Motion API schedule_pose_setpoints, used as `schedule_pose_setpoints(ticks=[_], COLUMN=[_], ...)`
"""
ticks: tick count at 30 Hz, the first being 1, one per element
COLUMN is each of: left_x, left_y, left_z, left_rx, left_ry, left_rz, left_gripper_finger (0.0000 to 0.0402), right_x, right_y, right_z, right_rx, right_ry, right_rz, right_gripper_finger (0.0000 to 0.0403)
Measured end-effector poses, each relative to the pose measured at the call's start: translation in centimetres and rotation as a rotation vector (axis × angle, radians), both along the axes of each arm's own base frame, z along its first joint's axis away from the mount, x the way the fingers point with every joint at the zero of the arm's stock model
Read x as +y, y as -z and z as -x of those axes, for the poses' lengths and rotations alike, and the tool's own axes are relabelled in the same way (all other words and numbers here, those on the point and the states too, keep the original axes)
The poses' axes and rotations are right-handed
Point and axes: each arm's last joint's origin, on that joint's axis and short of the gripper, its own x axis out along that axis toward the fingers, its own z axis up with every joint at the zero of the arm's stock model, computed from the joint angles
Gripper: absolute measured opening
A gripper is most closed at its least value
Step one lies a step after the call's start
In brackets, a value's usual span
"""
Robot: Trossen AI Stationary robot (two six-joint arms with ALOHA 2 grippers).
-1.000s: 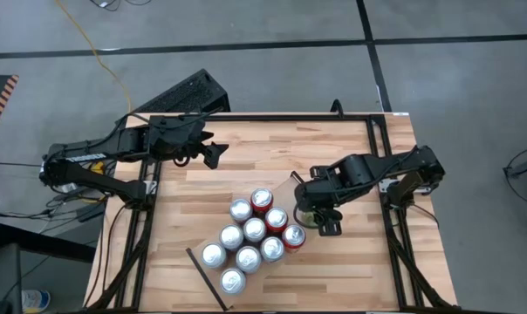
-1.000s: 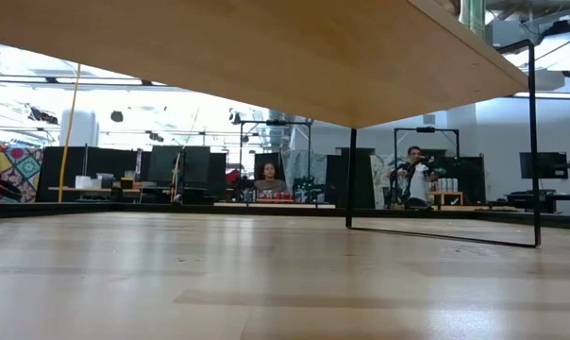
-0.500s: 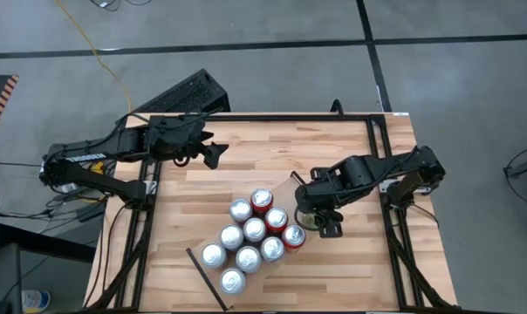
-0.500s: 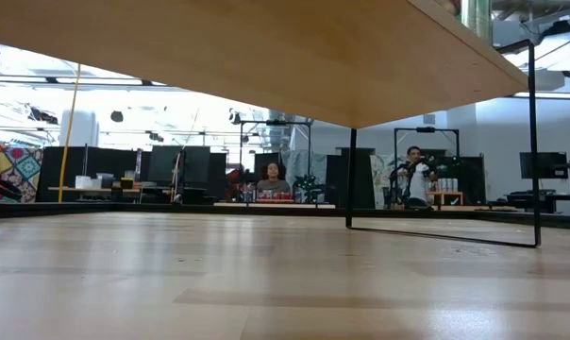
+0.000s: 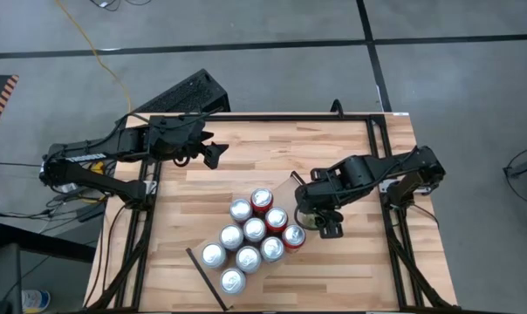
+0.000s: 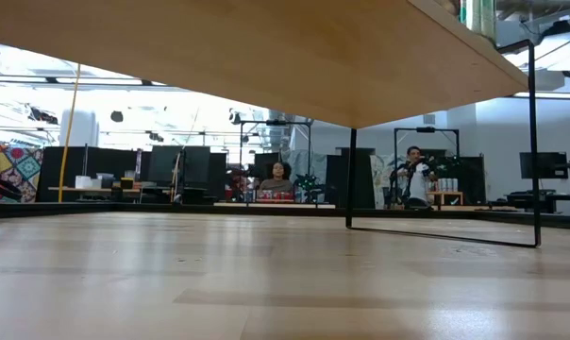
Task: Place canned beverage on shelf
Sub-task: Put the green soda can on the shelf
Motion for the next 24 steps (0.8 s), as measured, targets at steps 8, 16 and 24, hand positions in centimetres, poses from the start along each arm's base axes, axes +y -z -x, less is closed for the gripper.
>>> schedule_pose_setpoints(ticks=[8, 16, 24], left_x=[0.0, 0.0, 0.0], left_y=[0.0, 0.0, 0.0], left_z=[0.0, 0.0, 0.0], left_rx=[0.001, 0.002, 0.001], left_ry=[0.001, 0.001, 0.001], left_rz=[-0.002, -0.002, -0.002], left_gripper_finger=[0.0332, 0.0332, 0.0332], right_x=[0.08, 0.07, 0.08], right_y=[0.0, 0.0, -0.06], right_z=[0.02, 0.01, 0.05], right_rx=[0.009, 0.008, 0.007], right_ry=[-0.004, -0.006, -0.002], right_rz=[-0.029, -0.029, -0.039], right_gripper_finger=[0.0285, 0.0308, 0.0342])
